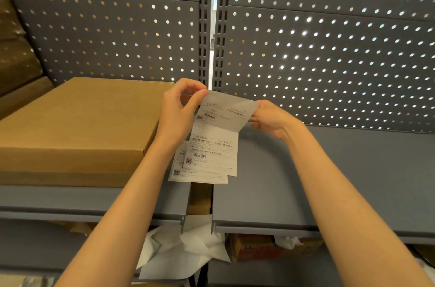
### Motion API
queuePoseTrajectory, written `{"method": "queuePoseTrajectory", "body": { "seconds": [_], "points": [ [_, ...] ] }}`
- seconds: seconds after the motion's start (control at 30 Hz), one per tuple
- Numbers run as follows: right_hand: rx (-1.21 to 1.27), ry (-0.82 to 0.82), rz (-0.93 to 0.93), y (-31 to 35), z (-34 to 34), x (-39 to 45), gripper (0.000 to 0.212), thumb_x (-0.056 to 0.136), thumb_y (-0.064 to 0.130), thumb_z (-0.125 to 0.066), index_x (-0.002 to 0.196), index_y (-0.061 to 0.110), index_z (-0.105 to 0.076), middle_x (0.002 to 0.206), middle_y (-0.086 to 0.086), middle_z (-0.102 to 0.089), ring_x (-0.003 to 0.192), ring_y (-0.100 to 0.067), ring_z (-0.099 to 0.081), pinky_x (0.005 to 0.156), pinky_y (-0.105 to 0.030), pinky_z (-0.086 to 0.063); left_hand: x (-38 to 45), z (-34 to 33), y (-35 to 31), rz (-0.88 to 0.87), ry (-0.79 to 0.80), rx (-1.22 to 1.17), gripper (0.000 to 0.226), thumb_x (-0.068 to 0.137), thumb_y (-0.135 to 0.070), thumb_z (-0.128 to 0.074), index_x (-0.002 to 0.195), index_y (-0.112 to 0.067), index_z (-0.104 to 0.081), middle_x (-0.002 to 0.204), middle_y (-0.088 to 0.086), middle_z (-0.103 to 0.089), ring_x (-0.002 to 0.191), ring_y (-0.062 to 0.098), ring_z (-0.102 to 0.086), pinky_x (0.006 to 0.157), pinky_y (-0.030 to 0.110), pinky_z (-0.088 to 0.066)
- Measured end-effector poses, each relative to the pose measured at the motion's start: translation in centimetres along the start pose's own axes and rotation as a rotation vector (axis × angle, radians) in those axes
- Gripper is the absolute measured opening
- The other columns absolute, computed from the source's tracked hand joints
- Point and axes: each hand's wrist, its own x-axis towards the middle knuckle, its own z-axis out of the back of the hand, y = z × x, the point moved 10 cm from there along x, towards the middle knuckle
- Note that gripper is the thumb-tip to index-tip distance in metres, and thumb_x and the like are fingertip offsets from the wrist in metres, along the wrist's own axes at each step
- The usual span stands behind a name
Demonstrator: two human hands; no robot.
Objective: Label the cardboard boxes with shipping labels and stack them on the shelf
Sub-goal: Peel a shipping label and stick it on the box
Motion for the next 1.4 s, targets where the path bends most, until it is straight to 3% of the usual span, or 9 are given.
{"method": "queuePoseTrajectory", "body": {
  "seconds": [0.2,0.4,0.57,0.7,0.8,1.07,1.27,1.4],
  "points": [
    [0.009,-0.012,-0.025,-0.7,0.2,-0.1,0.029,0.095,0.015,-0.046,0.075,0.023,-0.065,0.068,0.015,-0.068,0.073,-0.005,-0.055,0.058,-0.023,-0.028,0.0,0.8,-0.5,0.009,-0.067,-0.006,0.018,0.091,-0.011,-0.058,0.081,-0.026,-0.058,0.082,-0.008,-0.063,0.073,0.007,-0.06,0.062,0.012,-0.043],
    [-0.016,-0.052,-0.055,-1.4,1.1,-0.1,0.022,0.092,0.017,-0.053,0.078,0.021,-0.068,0.079,0.009,-0.067,0.071,-0.005,-0.053,0.058,-0.021,-0.032,0.2,1.6,-0.8,0.034,-0.128,-0.05,0.013,0.091,-0.01,-0.058,0.083,-0.02,-0.058,0.081,-0.009,-0.062,0.065,-0.004,-0.058,0.058,0.008,-0.041],
    [0.007,-0.091,-0.086,-1.9,1.6,-0.3,0.022,0.091,0.016,-0.056,0.071,0.018,-0.063,0.06,0.014,-0.066,0.065,-0.003,-0.053,0.057,-0.021,-0.031,0.6,2.2,-1.5,0.022,-0.174,-0.083,0.018,0.09,-0.008,-0.058,0.08,-0.023,-0.058,0.081,-0.008,-0.061,0.07,0.003,-0.058,0.059,0.009,-0.041],
    [0.024,-0.085,-0.096,-2.3,2.0,-0.1,0.013,0.092,0.017,-0.056,0.094,0.01,-0.067,0.09,0.0,-0.066,0.071,-0.005,-0.054,0.058,-0.022,-0.031,0.7,2.7,-1.7,0.015,-0.208,-0.093,0.02,0.09,-0.007,-0.058,0.079,-0.024,-0.058,0.081,-0.007,-0.061,0.07,0.004,-0.056,0.06,0.009,-0.041],
    [0.024,-0.08,-0.098,-2.6,2.1,0.0,0.01,0.092,0.017,-0.057,0.09,0.013,-0.066,0.095,-0.003,-0.064,0.072,-0.006,-0.053,0.057,-0.022,-0.03,0.7,3.0,-1.5,0.022,-0.235,-0.094,0.019,0.09,-0.009,-0.057,0.08,-0.026,-0.058,0.082,-0.008,-0.061,0.072,0.006,-0.056,0.062,0.012,-0.042],
    [-0.046,-0.097,-0.091,-3.0,2.6,-0.3,0.019,0.094,0.014,-0.054,0.077,0.016,-0.063,0.08,0.0,-0.06,0.069,-0.006,-0.053,0.055,-0.021,-0.028,0.8,3.9,-0.9,0.037,-0.3,-0.151,0.015,0.089,-0.011,-0.058,0.081,-0.024,-0.059,0.083,-0.005,-0.061,0.073,0.008,-0.055,0.062,0.016,-0.043],
    [-0.081,-0.095,-0.083,-3.5,3.0,-0.4,0.021,0.094,0.018,-0.055,0.075,0.019,-0.064,0.078,0.004,-0.059,0.07,-0.006,-0.052,0.058,-0.021,-0.03,0.8,4.2,-0.3,0.052,-0.336,-0.14,0.013,0.087,-0.018,-0.06,0.08,-0.029,-0.06,0.083,-0.008,-0.062,0.076,0.01,-0.054,0.067,0.028,-0.043],
    [-0.073,-0.08,-0.076,-4.0,3.1,-0.2,0.021,0.094,0.023,-0.056,0.074,0.018,-0.064,0.076,0.005,-0.058,0.07,-0.008,-0.051,0.057,-0.02,-0.03,0.7,4.6,-0.8,0.04,-0.361,-0.108,0.014,0.088,-0.017,-0.059,0.082,-0.029,-0.059,0.087,-0.007,-0.063,0.08,0.012,-0.056,0.067,0.024,-0.042]
  ]
}}
